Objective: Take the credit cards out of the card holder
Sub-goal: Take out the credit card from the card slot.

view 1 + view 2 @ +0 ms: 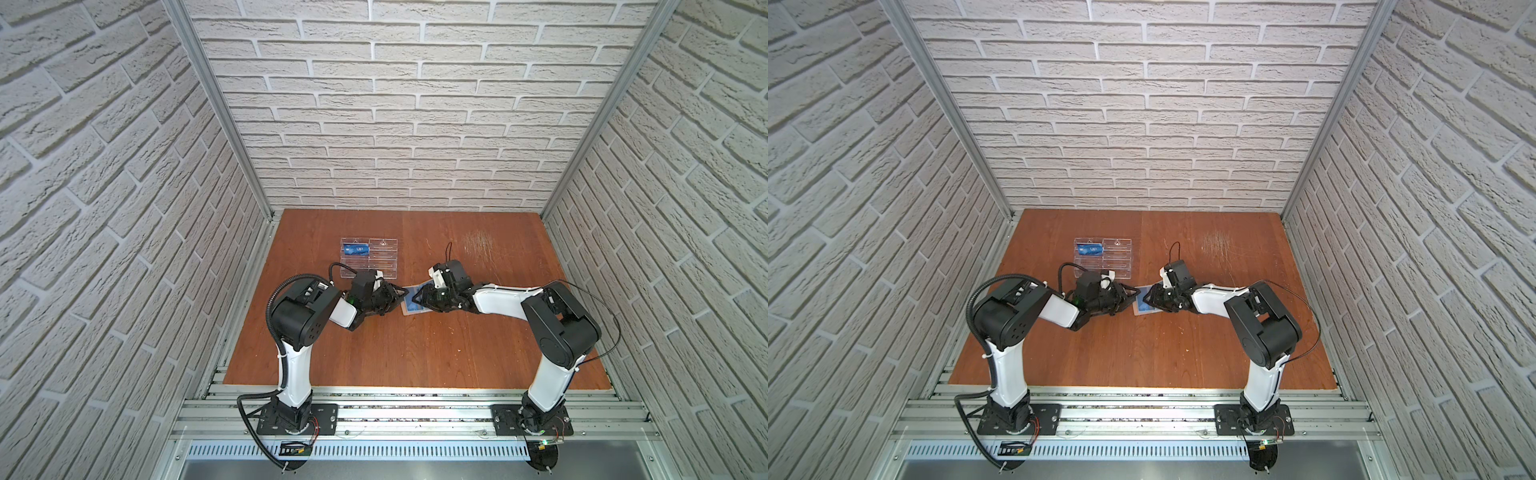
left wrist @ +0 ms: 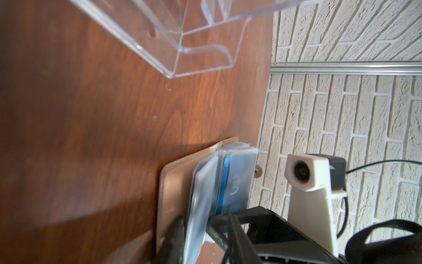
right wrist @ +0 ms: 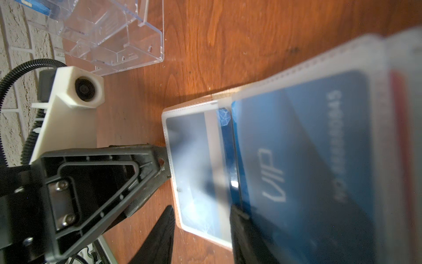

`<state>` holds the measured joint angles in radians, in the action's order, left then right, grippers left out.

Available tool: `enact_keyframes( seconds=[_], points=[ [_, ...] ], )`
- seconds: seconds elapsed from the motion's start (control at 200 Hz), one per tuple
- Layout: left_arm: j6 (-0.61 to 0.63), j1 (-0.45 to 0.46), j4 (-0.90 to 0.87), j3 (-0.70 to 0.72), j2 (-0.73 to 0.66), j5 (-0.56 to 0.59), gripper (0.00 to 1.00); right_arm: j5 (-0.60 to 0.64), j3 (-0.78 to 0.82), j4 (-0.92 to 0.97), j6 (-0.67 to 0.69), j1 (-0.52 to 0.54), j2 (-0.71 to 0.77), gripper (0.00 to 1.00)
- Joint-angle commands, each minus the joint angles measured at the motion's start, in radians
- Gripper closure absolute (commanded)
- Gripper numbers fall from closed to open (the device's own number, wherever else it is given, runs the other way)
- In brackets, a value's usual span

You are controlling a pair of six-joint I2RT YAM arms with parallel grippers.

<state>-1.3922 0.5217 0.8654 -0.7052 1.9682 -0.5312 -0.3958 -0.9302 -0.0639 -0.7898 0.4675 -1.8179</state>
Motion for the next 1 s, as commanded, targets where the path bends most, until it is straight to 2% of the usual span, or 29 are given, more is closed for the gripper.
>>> enact_keyframes(
  seconds=[0.0,0.3,0.405,0.65,0.995],
  points=[
    [0.031,0.014,0.026,-0.022,0.017,0.012,0.72,-0.013,0.022,-0.028,-0.011,-0.007,0.008,0.57],
    [0.057,0.023,0.001,-0.036,0.021,0.023,0.86,-0.036,0.040,-0.037,-0.017,-0.019,0.050,0.57],
    [0.055,0.023,0.018,-0.030,0.029,0.021,1.00,-0.049,0.053,-0.037,-0.021,-0.029,0.082,0.57],
    [0.006,0.019,0.181,-0.016,0.072,-0.002,1.00,-0.048,0.069,-0.021,-0.022,-0.041,0.136,0.57],
    [-0.007,0.016,0.323,-0.001,0.050,-0.039,1.00,-0.082,0.074,-0.066,-0.038,-0.078,0.103,0.57]
  ],
)
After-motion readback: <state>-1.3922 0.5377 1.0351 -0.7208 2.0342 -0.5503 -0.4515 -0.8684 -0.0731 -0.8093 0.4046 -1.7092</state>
